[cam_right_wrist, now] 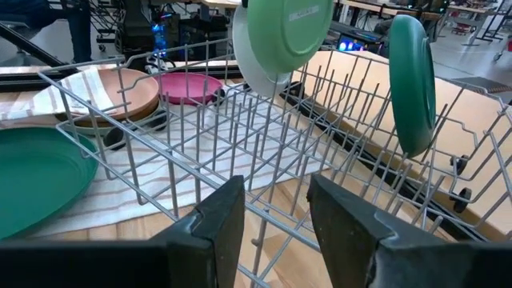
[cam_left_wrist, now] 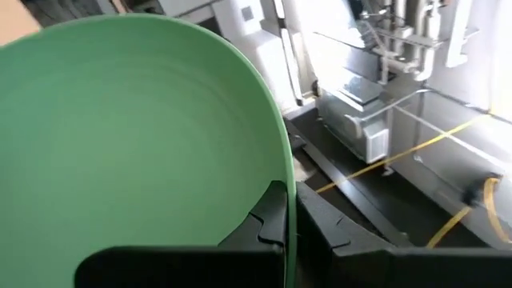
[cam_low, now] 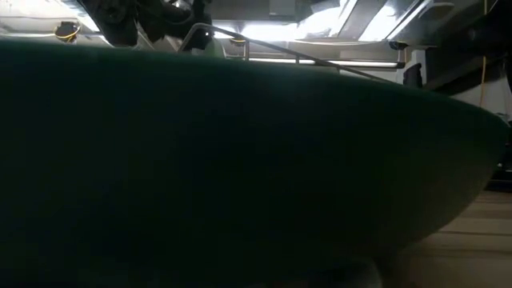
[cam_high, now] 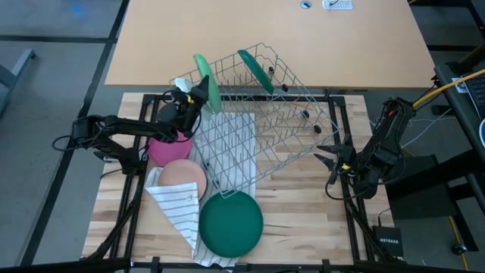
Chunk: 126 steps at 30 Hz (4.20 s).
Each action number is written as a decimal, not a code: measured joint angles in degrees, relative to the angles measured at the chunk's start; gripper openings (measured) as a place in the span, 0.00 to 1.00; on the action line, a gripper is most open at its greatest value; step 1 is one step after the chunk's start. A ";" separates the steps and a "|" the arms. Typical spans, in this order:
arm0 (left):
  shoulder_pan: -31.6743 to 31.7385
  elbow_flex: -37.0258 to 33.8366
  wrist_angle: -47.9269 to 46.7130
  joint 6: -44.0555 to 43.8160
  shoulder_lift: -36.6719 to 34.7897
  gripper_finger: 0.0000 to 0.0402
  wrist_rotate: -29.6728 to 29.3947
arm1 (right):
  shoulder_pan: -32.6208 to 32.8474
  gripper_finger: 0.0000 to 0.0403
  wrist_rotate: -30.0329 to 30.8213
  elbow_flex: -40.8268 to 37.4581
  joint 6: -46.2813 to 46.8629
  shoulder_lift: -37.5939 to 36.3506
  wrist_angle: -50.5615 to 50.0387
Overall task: Sort dishes
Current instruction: Put the light green plate in the dish rack
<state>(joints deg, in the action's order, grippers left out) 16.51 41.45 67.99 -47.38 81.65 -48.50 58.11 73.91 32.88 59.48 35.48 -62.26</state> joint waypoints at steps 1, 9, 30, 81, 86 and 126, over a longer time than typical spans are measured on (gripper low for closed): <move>0.00 0.00 0.82 0.14 0.00 0.00 0.58 | 0.00 0.36 0.00 0.00 0.00 0.00 -0.31; -0.02 2.47 2.37 1.76 0.10 0.00 7.04 | 0.00 0.36 0.00 0.00 -0.02 0.01 -0.84; 0.09 4.61 -2.15 1.04 2.58 0.00 0.03 | 0.00 0.36 -0.05 0.04 0.01 0.01 -0.83; 2.65 4.68 -11.76 -1.57 2.47 0.24 -15.37 | 0.00 0.36 -4.57 0.07 0.22 0.00 -0.37; 3.98 4.68 -11.70 -1.60 2.47 0.26 -14.79 | 0.01 0.36 -4.56 0.07 0.24 0.00 -0.35; 11.28 4.61 -12.24 1.58 2.58 0.28 -5.29 | 0.02 0.36 -7.09 0.02 0.26 0.02 1.07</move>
<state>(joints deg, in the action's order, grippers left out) 27.79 46.06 55.75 -45.80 84.23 -53.79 58.13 66.82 32.91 59.75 35.51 -61.20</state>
